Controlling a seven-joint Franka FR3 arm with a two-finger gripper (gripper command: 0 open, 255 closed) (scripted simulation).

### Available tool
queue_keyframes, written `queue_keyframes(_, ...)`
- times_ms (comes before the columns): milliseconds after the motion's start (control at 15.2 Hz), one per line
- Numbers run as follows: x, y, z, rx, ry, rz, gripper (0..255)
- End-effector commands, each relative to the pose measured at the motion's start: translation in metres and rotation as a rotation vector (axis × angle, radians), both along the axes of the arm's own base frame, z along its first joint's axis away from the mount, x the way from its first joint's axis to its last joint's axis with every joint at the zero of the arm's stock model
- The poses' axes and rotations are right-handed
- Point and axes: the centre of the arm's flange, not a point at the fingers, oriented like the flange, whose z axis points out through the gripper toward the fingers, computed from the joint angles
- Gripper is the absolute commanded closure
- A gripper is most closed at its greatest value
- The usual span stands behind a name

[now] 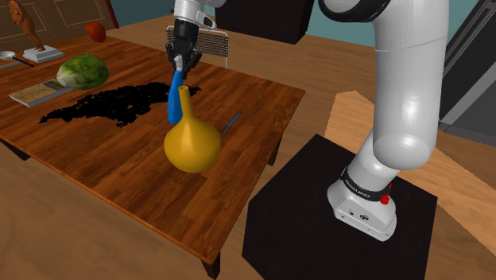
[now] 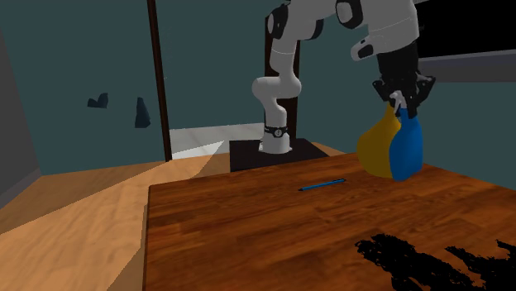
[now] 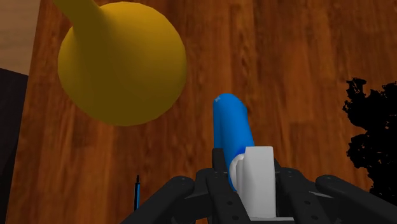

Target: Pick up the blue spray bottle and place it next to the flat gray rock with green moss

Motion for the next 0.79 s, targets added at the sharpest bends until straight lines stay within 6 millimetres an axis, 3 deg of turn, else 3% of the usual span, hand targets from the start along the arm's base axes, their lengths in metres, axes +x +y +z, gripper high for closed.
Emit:
queue_keyframes(0, 0.000, -0.001, -0.010, 0.000, -0.001, 0.000, 255)
queue_keyframes(726, 0.000, -0.001, -0.068, 0.000, -0.001, 0.000, 255)
